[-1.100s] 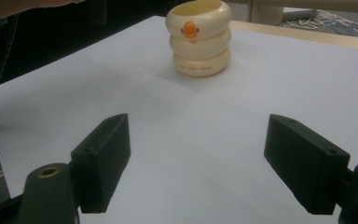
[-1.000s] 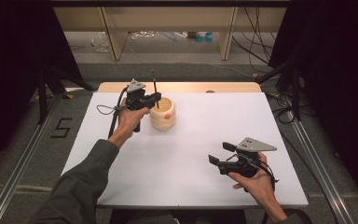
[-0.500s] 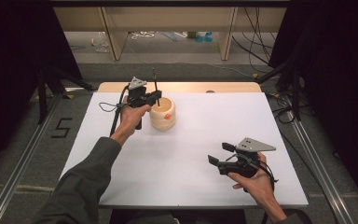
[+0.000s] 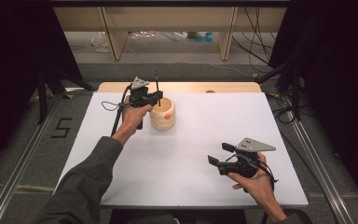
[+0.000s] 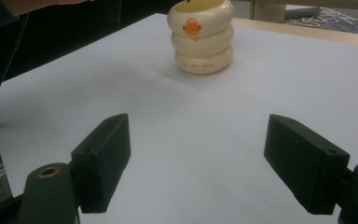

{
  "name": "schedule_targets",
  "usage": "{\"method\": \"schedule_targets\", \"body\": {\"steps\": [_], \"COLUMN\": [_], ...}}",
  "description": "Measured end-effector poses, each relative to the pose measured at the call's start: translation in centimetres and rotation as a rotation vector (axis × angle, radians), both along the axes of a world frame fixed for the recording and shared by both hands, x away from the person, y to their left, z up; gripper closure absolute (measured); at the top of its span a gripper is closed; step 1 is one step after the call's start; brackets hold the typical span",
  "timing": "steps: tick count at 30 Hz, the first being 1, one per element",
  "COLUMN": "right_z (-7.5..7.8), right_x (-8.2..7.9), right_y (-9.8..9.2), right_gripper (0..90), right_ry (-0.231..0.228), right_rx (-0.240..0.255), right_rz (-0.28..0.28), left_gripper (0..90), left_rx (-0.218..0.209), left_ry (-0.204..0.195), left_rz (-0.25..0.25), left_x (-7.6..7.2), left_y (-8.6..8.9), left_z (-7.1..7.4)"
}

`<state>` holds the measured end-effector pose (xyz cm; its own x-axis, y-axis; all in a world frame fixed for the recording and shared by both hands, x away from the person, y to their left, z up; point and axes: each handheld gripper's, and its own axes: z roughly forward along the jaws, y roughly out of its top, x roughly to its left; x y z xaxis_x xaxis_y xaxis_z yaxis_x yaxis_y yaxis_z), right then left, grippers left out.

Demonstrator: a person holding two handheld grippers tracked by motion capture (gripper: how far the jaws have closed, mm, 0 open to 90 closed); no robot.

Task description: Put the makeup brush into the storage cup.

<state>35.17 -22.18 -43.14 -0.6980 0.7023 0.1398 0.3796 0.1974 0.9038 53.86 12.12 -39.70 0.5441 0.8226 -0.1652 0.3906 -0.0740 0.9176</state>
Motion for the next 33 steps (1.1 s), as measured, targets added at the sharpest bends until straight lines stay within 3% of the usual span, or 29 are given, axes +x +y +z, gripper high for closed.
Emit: {"method": "schedule_targets", "body": {"steps": [3,4,6,8,9,10,25,28,30,33], "right_z": [0.0,0.1,0.1,0.1,0.0,0.0,0.0,0.1,0.0,0.0], "right_x": [0.0,-0.1,-0.1,-0.2,0.0,0.0,0.0,-0.2,-0.1,-0.1], "right_y": [0.0,0.0,0.0,0.0,0.0,0.0,0.0,-0.1,0.1,0.1], "right_gripper": [23.7,23.7,23.7,23.7,23.8,23.8,23.8,23.8,23.7,23.8], "right_ry": [0.002,0.029,0.035,0.035,0.003,0.001,0.011,0.033,0.041,0.041], "right_rx": [-0.001,0.006,0.009,0.009,-0.001,0.000,0.000,-0.028,0.008,0.006], "right_rz": [0.002,0.004,0.006,0.006,0.002,0.001,0.004,0.000,0.017,0.018], "left_gripper": [84.6,84.6,84.6,84.6,84.6,84.6,84.6,84.5,84.5,84.5], "left_rx": [0.008,0.008,0.014,0.021,0.020,0.016,0.028,0.030,0.032,0.034], "left_ry": [0.003,0.003,0.004,0.009,0.008,0.014,0.037,0.041,0.045,0.048], "left_rz": [0.003,0.003,-0.001,-0.003,-0.002,0.001,-0.002,0.002,0.004,0.006], "left_x": [0.1,0.1,0.1,0.0,0.1,0.1,0.0,-0.1,-0.1,-0.1], "left_y": [0.0,0.0,-0.1,-0.1,-0.1,-0.2,-0.1,0.1,0.2,0.2], "left_z": [-0.2,-0.2,-0.3,-0.5,-0.6,-0.7,-1.7,-2.0,-2.2,-2.4]}}
